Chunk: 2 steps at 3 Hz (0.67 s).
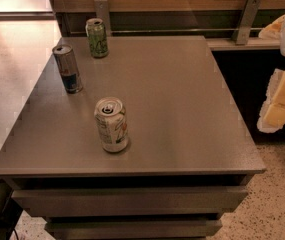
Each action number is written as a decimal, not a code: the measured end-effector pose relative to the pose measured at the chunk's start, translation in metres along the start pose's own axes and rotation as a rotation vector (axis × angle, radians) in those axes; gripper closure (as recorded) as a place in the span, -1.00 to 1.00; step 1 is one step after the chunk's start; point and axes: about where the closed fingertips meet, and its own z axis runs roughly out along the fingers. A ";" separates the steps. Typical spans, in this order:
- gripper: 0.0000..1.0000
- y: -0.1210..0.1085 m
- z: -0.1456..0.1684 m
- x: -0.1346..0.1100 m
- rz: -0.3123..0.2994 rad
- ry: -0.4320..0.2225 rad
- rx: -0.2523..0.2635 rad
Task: Knock 7up can over
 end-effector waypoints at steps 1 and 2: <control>-1.00 0.000 -0.001 -0.002 -0.001 -0.012 0.008; -1.00 0.001 0.009 -0.012 0.007 -0.081 0.005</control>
Offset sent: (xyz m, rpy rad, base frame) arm 0.0219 0.0569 -0.0372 0.3617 -0.0706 0.0771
